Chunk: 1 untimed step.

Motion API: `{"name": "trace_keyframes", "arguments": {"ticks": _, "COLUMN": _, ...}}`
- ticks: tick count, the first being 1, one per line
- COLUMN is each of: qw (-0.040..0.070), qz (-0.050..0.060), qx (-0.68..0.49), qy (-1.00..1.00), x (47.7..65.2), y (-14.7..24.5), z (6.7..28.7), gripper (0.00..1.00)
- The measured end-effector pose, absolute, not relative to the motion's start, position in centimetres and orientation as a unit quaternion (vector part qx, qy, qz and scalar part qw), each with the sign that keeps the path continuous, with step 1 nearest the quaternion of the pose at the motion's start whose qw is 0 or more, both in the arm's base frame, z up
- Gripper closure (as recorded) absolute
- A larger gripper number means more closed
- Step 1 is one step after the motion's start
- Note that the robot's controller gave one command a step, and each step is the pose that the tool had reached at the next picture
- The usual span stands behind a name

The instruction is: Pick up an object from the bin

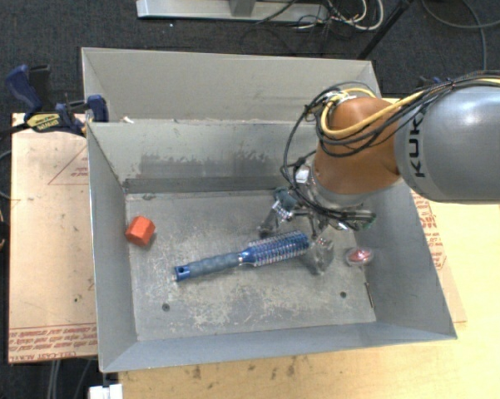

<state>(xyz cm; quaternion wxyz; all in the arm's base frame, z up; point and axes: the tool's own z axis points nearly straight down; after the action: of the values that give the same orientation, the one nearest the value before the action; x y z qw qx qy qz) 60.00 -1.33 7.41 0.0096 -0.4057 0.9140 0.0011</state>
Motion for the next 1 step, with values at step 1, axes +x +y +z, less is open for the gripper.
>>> {"name": "trace_keyframes", "arguments": {"ticks": 1, "qw": 0.01, "qz": 0.0, "qx": -0.407, "qy": 0.913, "x": 60.17, "y": -1.25, "z": 7.56, "gripper": 1.0}}
